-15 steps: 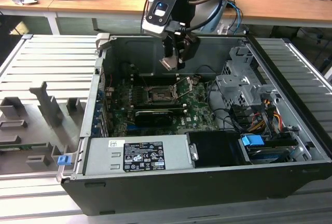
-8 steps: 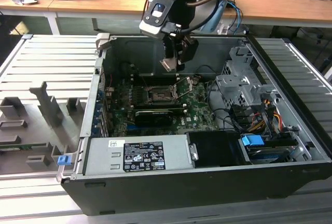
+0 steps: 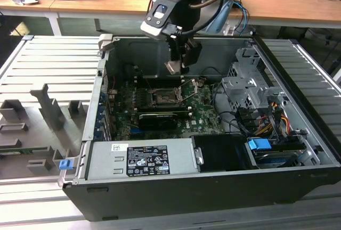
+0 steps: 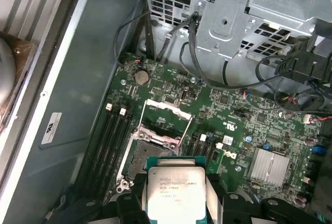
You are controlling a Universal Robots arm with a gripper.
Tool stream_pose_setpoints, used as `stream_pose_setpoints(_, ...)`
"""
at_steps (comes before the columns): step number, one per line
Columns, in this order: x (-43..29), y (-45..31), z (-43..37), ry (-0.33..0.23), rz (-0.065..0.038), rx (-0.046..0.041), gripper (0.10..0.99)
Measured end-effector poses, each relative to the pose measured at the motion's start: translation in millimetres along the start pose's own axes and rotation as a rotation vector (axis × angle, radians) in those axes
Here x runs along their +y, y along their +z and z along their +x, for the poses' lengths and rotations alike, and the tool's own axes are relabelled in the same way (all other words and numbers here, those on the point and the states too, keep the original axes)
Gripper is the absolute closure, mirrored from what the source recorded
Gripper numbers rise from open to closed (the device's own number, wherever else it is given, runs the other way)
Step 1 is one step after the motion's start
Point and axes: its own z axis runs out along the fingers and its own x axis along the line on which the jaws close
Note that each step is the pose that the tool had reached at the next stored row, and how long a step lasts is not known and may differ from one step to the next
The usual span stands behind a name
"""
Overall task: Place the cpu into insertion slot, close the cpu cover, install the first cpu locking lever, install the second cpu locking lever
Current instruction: 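Place the cpu into insertion slot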
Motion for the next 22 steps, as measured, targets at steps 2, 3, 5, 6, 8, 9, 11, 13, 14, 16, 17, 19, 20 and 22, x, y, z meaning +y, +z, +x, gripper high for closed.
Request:
stream_pose_setpoints(2, -0.1, 1.7, 0.0, 0.029, -0.001, -0.0027, 0.549)
stream_pose_setpoints(3, -0.2, 2.7, -0.1, 0.044, -0.001, -0.004, 0.549)
stream_pose_setpoints(5, -0.4, 5.3, -0.1, 0.087, -0.001, -0.0078, 0.549)
stream_pose_setpoints(6, -0.7, 6.3, 0.0, 0.098, -0.001, -0.0088, 0.549)
stream_pose_setpoints(8, -1.9, 9.2, 0.2, 0.109, -0.002, -0.0098, 0.549)
stream_pose_setpoints(9, -2.2, 11.3, 0.2, 0.11, -0.002, -0.0099, 0.549)
stream_pose_setpoints(11, -2.4, 13.0, 0.2, 0.11, -0.002, -0.0099, 0.549)
stream_pose_setpoints(13, -2.5, 14.4, 0.2, 0.11, -0.002, -0.01, 0.549)
stream_pose_setpoints(14, -2.6, 14.9, 0.1, 0.11, -0.002, -0.01, 0.549)
stream_pose_setpoints(16, -2.7, 16.6, 0.1, 0.11, -0.002, -0.0099, 0.549)
stream_pose_setpoints(17, -2.9, 18.3, 0.1, 0.11, -0.002, -0.0099, 0.549)
stream_pose_setpoints(19, -3.0, 19.8, 0.1, 0.11, -0.002, -0.0099, 0.549)
stream_pose_setpoints(20, -3.1, 20.7, 0.0, 0.11, -0.002, -0.0099, 0.549)
stream_pose_setpoints(22, -3.2, 22.0, 0.0, 0.11, -0.002, -0.0099, 0.549)
